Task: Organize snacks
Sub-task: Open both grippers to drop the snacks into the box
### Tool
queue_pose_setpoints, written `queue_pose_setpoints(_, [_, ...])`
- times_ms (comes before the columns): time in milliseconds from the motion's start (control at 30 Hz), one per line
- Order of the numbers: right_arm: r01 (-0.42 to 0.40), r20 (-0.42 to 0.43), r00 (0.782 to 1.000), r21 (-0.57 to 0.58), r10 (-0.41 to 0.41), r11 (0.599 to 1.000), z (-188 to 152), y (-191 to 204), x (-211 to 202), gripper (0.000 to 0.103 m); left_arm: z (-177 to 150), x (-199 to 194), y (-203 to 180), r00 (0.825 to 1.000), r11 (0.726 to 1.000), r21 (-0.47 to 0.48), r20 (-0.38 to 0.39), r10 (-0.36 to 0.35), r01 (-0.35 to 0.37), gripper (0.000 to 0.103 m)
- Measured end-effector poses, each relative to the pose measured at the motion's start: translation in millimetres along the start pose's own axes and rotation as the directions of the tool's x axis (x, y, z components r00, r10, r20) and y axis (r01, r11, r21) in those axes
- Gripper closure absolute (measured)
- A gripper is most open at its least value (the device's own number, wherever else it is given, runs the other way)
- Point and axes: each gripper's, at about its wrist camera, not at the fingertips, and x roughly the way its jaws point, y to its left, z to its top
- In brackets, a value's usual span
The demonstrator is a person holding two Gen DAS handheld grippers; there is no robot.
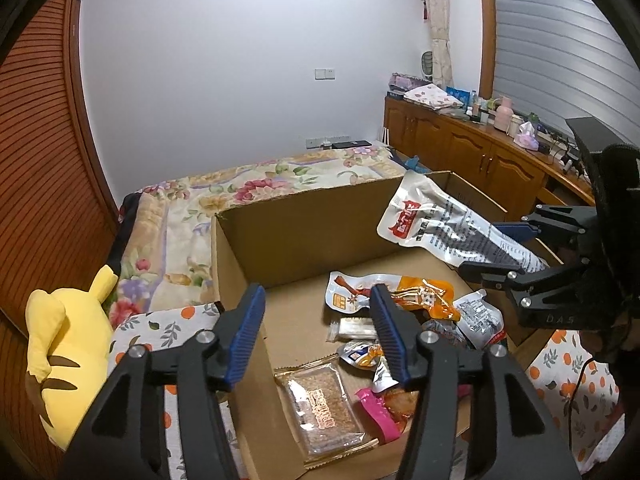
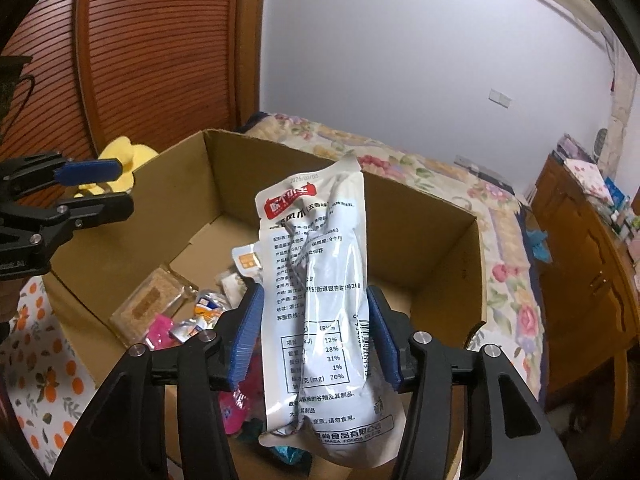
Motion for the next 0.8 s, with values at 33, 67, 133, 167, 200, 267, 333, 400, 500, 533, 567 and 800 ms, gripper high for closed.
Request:
queue_pose_setpoints(33, [0.004, -0.001, 1.0, 0.001, -0.004, 1.0, 0.6, 0.7, 0.4, 0.047, 0.0, -0.2, -0.4, 1.0, 1.0, -0.001, 0.003, 0.0, 0.0, 0.041])
queue_pose_setpoints(67, [0.005, 0.001, 1.0, 0.005, -0.005, 1.0, 1.0, 0.3, -0.3, 0.042, 0.0, -0.7, -0.9, 1.0, 1.0, -0.002, 0.007, 0.003, -0.003, 0.038])
queue_pose_setpoints(133, [0.008, 0.002, 1.0, 0.02, -0.008, 1.0, 1.5, -1.7, -0.8, 0.039, 0.2, -2.2, -2.6, 1.0, 1.0, -0.001, 0.018, 0.007, -0.007, 0.033])
queue_pose_setpoints(167, [0.007, 0.002, 1.0, 0.026, -0.007, 1.0, 1.6, -2.9, -0.7, 0.036, 0.4, -3.1, -3.4, 1.0, 1.0, 0.001, 0.021, 0.01, -0.01, 0.033])
queue_pose_setpoints(200, [0.007, 0.002, 1.0, 0.033, -0.007, 0.999, 1.7, -4.5, -0.6, 0.034, 0.9, -3.9, -4.8, 1.0, 1.0, 0.004, 0.023, 0.014, -0.014, 0.032])
queue_pose_setpoints(267, [0.007, 0.01, 1.0, 0.047, -0.008, 0.999, 1.5, -6.5, -2.3, 0.031, 0.8, -5.4, -6.5, 1.0, 1.0, 0.004, 0.026, 0.017, -0.017, 0.032])
queue_pose_setpoints(333, [0.017, 0.017, 1.0, 0.053, -0.018, 0.998, 1.3, -7.7, -4.0, 0.027, 0.6, -6.1, -7.1, 1.0, 1.0, 0.0, 0.026, 0.016, -0.016, 0.03])
queue_pose_setpoints(400, [0.029, 0.022, 0.999, 0.062, -0.031, 0.998, 1.0, -9.9, -5.2, 0.023, 0.4, -6.6, -6.7, 1.0, 1.0, -0.005, 0.026, 0.014, -0.014, 0.026])
queue_pose_setpoints(500, [0.028, 0.03, 0.999, 0.077, -0.03, 0.997, 0.2, -12.1, -6.8, 0.021, 1.0, -8.7, -5.6, 0.999, 1.0, -0.018, 0.034, 0.01, -0.009, 0.022])
queue_pose_setpoints(533, [0.028, 0.035, 0.999, 0.082, -0.031, 0.996, -0.5, -12.8, -7.8, 0.02, 1.1, -9.5, -4.9, 0.999, 1.0, -0.025, 0.038, 0.006, -0.005, 0.019])
queue_pose_setpoints(567, [0.029, 0.04, 0.999, 0.088, -0.033, 0.996, -1.4, -13.4, -8.9, 0.018, 1.1, -10.5, -4.2, 0.999, 0.999, -0.033, 0.043, 0.005, -0.004, 0.018])
queue_pose_setpoints(800, [0.035, 0.067, 0.997, 0.123, -0.044, 0.992, -8.0, -14.6, -15.8, 0.013, -0.6, -15.9, -6.9, 0.999, 0.999, -0.05, 0.054, 0.008, -0.006, 0.005])
